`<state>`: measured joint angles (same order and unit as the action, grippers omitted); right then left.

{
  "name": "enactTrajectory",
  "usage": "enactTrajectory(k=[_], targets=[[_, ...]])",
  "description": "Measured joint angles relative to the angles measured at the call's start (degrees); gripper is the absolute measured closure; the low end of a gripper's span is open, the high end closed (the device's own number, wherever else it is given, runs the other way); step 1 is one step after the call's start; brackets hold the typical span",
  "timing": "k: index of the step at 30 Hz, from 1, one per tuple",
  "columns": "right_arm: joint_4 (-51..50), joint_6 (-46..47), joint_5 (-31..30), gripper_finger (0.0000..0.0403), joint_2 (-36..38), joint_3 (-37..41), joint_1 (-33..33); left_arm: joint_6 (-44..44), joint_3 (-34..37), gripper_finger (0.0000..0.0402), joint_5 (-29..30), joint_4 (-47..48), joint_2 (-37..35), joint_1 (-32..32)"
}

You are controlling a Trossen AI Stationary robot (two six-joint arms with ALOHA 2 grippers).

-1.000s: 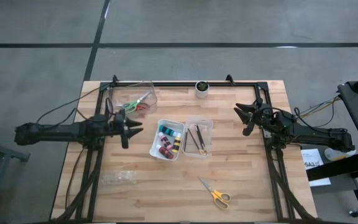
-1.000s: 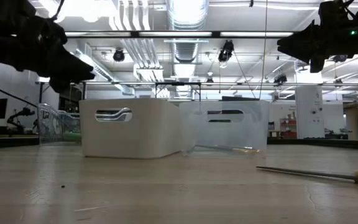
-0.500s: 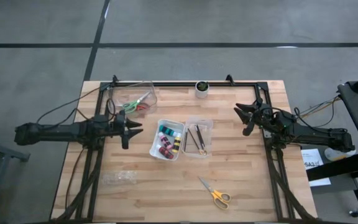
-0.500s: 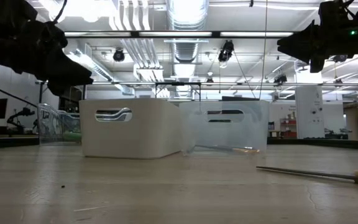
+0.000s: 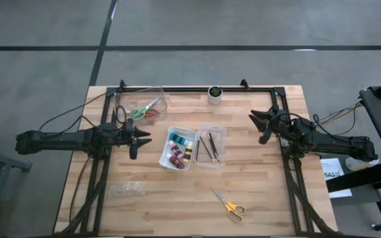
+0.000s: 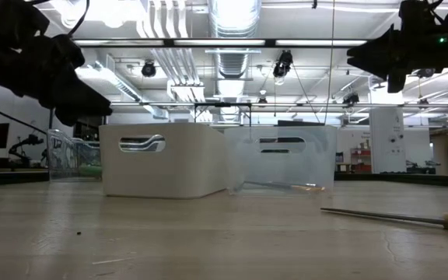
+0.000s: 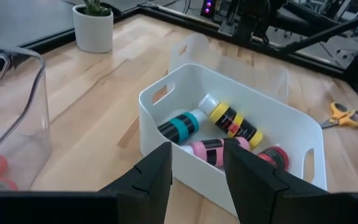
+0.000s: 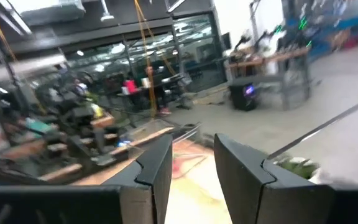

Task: Pick & Place Paint Supplies
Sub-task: Put the yellow scissors into the top transparent bin

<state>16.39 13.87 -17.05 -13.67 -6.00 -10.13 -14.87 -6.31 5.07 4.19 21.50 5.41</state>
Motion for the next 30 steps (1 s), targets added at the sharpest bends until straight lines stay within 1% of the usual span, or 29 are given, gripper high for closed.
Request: enactTrajectory(k=[3, 6, 9, 11, 14, 16, 20, 23, 27, 28, 30], targets=[[-0.01, 4.17, 0.84, 0.0285, -0.09, 0.0, 0.0, 0.0, 0.0, 0.0252, -0.01, 0.53, -0.01, -0.01], [1.39, 5.18, 2.25, 0.0285, -0.09, 0.0, 0.02, 0.0, 0.0, 0.0252, -0.01, 0.57, 0.02, -0.01], [1.03, 1.73, 8.71, 0.0285, -1.17, -1.83, 0.17, -0.01, 0.0, 0.0252, -0.01, 0.57, 0.0, -0.01], [-0.84, 1.2, 12.44, 0.0285, -2.82, -4.33, 0.56, -0.02, 0.0, 0.0252, -0.01, 0.57, -0.01, 0.0], [-7.56, 0.3, 15.31, 0.0285, -6.42, -9.75, 1.59, -0.02, 0.0, 0.0252, -0.01, 0.54, 0.02, -0.01], [-14.95, -1.68, 14.13, 0.0285, -9.52, -14.21, 2.5, -0.02, 0.0, 0.0252, -0.01, 0.54, 0.02, -0.01], [-27.55, -1.99, 6.9, 0.0285, -17.47, -23.86, 4.81, -0.02, 0.0, 0.0252, -0.01, 0.56, 0.02, -0.01], [-33.88, -1.45, 6.43, 0.0285, -22.36, -30.98, 7.23, -0.02, 0.0, 0.0252, -0.01, 0.54, 0.01, 0.02], [-44.96, 0.84, 5.58, 0.0285, -29.69, -39.02, 12.9, -0.02, 0.0, 0.0252, -0.01, 0.55, 0.02, 0.01], [-47.65, 2.18, 3.95, 0.0285, -31.76, -40.9, 14.57, -0.02, 0.0, 0.0252, -0.01, 0.54, 0.02, 0.02], [-54.49, 5.3, -1.17, 0.0285, -35.96, -44.67, 18.05, -0.04, 0.0, 0.0252, -0.01, 0.54, 0.0, 0.02]])
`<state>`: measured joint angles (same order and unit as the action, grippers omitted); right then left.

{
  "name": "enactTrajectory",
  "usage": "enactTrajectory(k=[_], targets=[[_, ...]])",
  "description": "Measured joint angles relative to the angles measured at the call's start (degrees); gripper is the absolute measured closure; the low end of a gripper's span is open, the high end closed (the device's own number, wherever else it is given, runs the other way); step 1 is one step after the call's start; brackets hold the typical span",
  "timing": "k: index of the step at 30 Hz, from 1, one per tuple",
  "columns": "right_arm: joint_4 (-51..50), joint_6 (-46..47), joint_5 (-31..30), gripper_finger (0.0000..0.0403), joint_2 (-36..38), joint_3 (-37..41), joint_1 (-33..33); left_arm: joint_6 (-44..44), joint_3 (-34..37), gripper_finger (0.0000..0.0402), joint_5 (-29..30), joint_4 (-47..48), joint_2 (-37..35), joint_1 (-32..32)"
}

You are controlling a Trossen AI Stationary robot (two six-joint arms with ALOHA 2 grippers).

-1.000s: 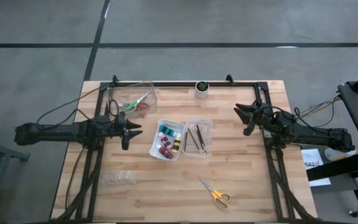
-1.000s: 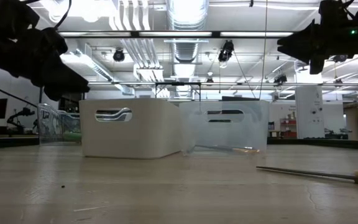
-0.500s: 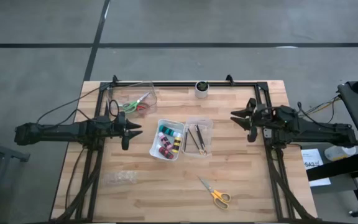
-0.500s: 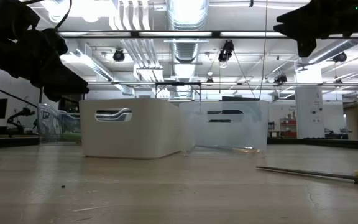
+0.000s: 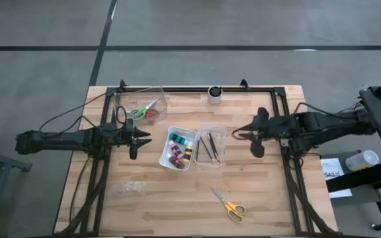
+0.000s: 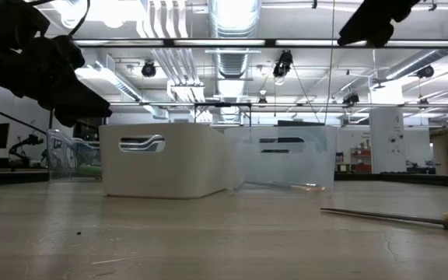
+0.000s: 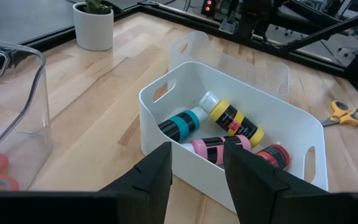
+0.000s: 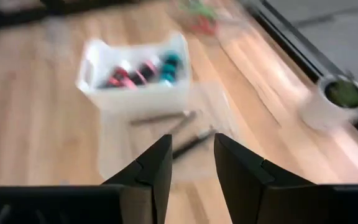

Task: Pick & Place Paint Supplies
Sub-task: Put the yellow scissors into the top transparent bin

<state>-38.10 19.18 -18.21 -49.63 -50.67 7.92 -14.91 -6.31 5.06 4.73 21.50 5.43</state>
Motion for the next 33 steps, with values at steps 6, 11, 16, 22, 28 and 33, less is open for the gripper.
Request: enactTrajectory(k=[6, 11, 16, 22, 28, 33], targets=[[-12.96, 14.61, -4.51, 0.0285, -14.81, -12.81, 10.05, 0.0, 0.0, 0.0251, 0.0, 0.0, 0.0, -0.01], [-26.62, 22.69, -3.76, 0.0285, -29.03, -26.54, 20.11, 0.0, 0.0, 0.0251, 0.0, 0.02, 0.0, 0.0], [-44.66, 37.41, -1.25, 0.0285, -41.81, -37.91, 27.91, 0.0, 0.0, 0.0251, 0.0, 0.02, 0.0, 0.0], [-48.37, 48.01, 0.86, 0.0285, -51.16, -44.24, 32.43, 0.0, 0.0, 0.0251, 0.0, 0.02, 0.0, -0.02], [-43.86, 51.39, 4.89, 0.0285, -55.62, -48.47, 33.22, 0.0, 0.0, 0.0251, 0.0, 0.04, 0.0, -0.01], [-41.78, 53.64, 9.47, 0.0285, -58.51, -49.42, 33.19, 0.0, 0.0, 0.0251, 0.0, 0.04, 0.0, -0.01]])
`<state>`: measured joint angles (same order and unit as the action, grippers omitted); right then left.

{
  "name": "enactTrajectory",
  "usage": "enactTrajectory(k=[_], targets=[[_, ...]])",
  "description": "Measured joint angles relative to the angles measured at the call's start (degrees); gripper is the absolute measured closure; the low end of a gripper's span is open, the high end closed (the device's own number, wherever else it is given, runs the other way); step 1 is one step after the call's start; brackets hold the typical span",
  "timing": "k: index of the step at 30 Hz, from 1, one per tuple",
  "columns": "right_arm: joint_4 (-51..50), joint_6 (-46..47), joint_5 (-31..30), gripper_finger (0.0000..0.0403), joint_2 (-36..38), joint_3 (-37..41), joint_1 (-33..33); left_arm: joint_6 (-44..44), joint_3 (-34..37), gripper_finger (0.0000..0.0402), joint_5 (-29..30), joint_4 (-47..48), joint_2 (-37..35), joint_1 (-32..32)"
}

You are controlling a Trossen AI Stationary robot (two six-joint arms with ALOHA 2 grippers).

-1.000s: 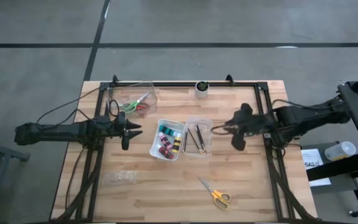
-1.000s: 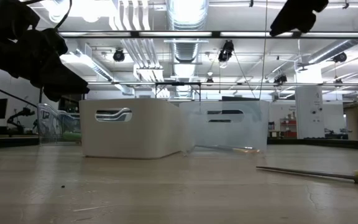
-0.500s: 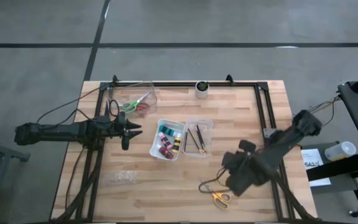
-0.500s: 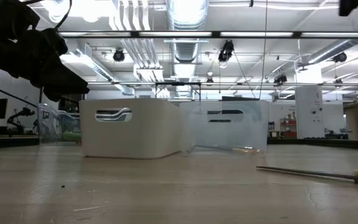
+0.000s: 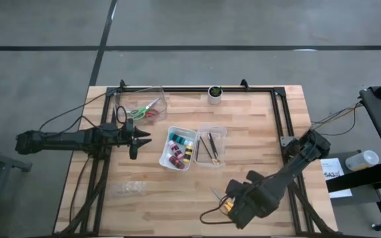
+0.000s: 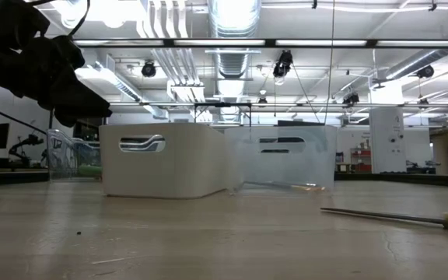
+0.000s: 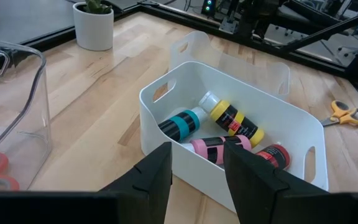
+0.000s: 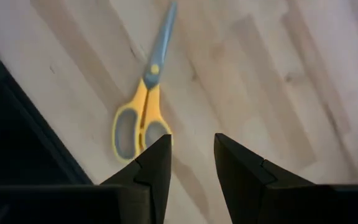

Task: Pick & Place Paint Supplies
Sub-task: Put the yellow scissors into the top transparent bin

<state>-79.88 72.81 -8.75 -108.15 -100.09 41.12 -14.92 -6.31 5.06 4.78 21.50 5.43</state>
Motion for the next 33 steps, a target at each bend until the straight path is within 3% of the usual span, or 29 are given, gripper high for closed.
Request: enactTrajectory(k=[8, 17, 20, 28, 33], targets=[[7.34, 5.22, 8.35, 0.0275, -5.18, 2.16, 1.93, 0.0, 0.0, 0.0251, 0.0, 0.26, 0.0, 0.01], [12.19, 11.96, 7.27, 0.0159, -5.49, 6.66, 4.48, 0.0, 0.0, 0.0251, 0.0, 0.31, 0.02, -0.02], [15.93, 12.5, 7.25, 0.0136, -4.45, 10.44, 4.51, 0.0, 0.0, 0.0251, 0.0, 0.31, 0.02, -0.02], [18.76, 16.73, 7.72, 0.0137, -1.4, 20.25, 5.25, 0.0, 0.0, 0.0251, -0.02, 0.35, 0.0, -0.02], [28.08, 16.75, 7.73, 0.0142, 0.6, 26.25, 5.66, 0.0, 0.0, 0.0251, 0.0, 0.37, 0.0, 0.0]])
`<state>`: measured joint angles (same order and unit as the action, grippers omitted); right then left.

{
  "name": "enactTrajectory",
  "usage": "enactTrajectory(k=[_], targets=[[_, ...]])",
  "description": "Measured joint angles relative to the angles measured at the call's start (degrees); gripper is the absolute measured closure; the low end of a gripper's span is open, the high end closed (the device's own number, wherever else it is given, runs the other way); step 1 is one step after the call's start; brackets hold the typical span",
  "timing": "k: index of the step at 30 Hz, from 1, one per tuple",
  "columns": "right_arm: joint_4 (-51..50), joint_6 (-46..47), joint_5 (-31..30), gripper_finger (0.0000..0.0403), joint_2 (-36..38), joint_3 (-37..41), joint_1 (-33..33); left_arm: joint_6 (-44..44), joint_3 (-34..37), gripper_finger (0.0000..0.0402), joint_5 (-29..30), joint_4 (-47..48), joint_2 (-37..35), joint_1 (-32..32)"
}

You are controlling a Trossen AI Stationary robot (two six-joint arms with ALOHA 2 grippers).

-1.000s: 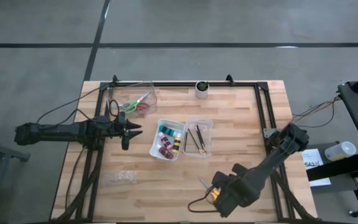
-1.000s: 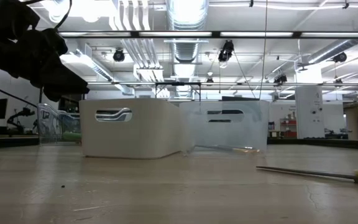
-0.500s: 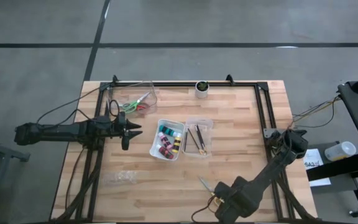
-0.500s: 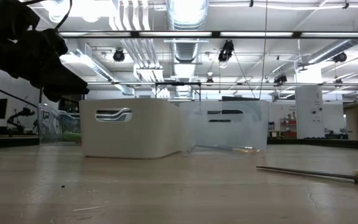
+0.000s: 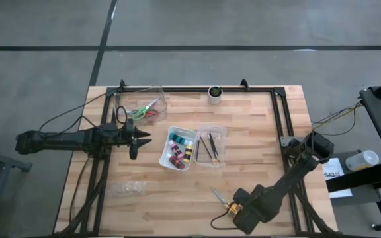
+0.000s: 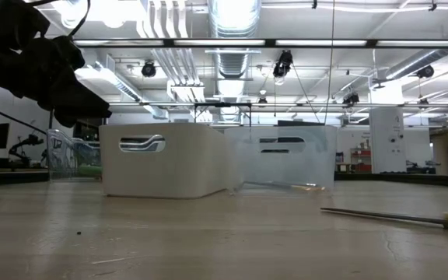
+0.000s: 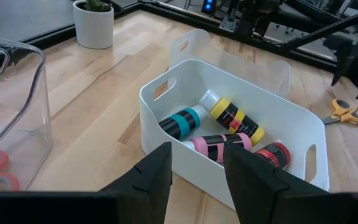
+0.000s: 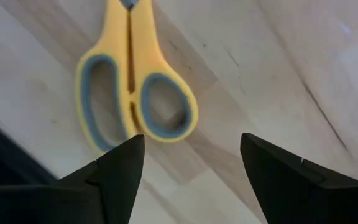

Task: Pick & Place Paint Supplies
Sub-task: Put the yellow scissors into the top transparent bin

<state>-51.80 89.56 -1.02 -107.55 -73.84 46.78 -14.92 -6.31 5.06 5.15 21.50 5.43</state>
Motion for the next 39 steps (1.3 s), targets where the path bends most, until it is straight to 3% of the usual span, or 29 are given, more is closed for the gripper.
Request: enactTrajectory(k=[10, 39], targets=[[3.59, 0.28, 1.33, 0.0143, 0.07, 5.37, -0.01, 0.0, 0.0, 0.0252, 0.0, 0.0, 0.02, -0.02], [4.1, -1.49, 0.83, 0.0143, 3.34, 5.94, -1.46, 0.0, 0.02, 0.0252, 0.0, 2.62, 0.01, -0.01]])
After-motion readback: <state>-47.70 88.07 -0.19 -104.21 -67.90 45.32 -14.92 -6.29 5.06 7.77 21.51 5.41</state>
